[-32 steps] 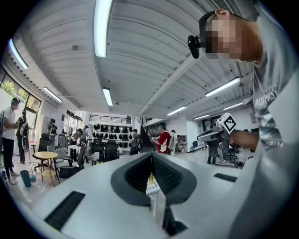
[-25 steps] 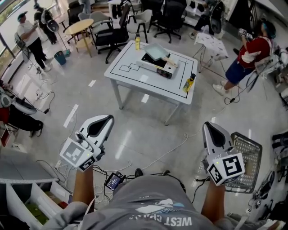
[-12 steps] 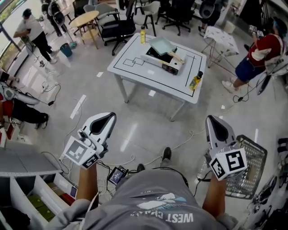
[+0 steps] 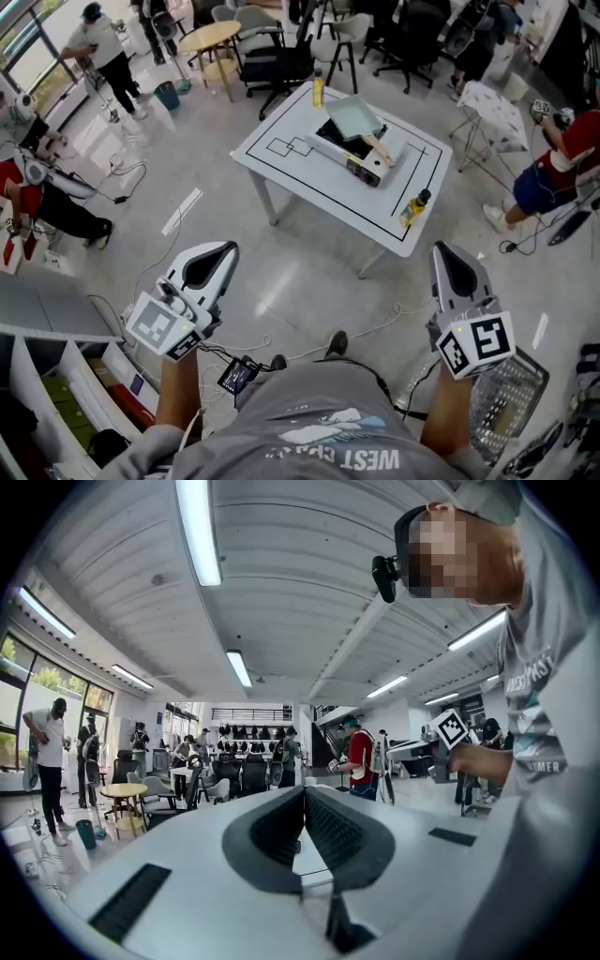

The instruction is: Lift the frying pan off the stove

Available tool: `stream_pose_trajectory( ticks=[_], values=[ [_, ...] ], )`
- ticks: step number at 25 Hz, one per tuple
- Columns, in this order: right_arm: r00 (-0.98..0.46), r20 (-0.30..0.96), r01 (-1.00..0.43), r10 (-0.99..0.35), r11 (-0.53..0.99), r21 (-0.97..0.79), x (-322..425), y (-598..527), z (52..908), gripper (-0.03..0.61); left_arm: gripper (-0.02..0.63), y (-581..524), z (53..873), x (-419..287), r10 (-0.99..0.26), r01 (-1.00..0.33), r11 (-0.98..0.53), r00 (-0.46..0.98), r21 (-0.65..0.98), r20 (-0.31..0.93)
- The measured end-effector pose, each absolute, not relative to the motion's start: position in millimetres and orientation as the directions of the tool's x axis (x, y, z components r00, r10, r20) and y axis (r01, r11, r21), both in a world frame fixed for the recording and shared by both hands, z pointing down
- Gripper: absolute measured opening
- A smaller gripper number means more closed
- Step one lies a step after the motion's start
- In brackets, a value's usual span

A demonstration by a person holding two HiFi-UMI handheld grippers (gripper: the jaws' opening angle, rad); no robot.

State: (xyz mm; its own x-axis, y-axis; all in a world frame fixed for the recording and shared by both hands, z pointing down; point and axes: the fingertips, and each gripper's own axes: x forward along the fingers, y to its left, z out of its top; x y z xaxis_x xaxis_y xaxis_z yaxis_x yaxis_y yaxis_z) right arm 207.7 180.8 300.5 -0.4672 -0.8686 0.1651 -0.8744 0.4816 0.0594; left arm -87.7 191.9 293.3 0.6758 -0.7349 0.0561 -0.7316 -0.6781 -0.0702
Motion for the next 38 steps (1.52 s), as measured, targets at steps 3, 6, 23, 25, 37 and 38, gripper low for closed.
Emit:
stream_pose_trajectory(
  ticks=[3, 6, 23, 25, 37, 38],
  values=[
    [-0.510, 0.155, -0.851, -0.846, 0.522, 0.050, 219.6, 158.3, 299.2, 0.011, -0.002, 183.1, 284.4, -71.1, -0.759, -0.753, -0.651, 0.649, -0.091, 0.055],
    [-0.544, 0.154, -0.831, -0.825, 0.555, 0.039, 232.9, 142.2, 302.8, 0.011, -0.002, 176.5, 282.4, -56.3, -0.780, -0.772, -0.626, 0.623, -0.109, 0.066],
    [-0.557, 0.124, -0.829, -0.821, 0.560, -0.017, 298.5, 89.5, 314.9, 0.011, -0.002, 134.1, 274.0, 11.8, -0.797, -0.780, -0.603, 0.596, -0.169, 0.096],
    [-0.546, 0.121, -0.836, -0.829, 0.549, -0.016, 304.5, 86.8, 314.5, 0.011, -0.002, 124.8, 271.0, 18.8, -0.785, -0.766, -0.618, 0.612, -0.179, 0.094],
    [-0.371, 0.175, -0.925, -0.912, 0.380, 0.019, 315.0, 54.6, 309.7, 0.011, -0.002, 26.9, 275.8, 26.5, -0.649, -0.639, -0.759, 0.759, -0.126, 0.061],
    [-0.356, 0.182, -0.930, -0.916, 0.367, 0.029, 311.5, 49.4, 309.8, 0.011, -0.002, 14.8, 277.3, 23.2, -0.637, -0.629, -0.768, 0.769, -0.119, 0.053]
  ],
)
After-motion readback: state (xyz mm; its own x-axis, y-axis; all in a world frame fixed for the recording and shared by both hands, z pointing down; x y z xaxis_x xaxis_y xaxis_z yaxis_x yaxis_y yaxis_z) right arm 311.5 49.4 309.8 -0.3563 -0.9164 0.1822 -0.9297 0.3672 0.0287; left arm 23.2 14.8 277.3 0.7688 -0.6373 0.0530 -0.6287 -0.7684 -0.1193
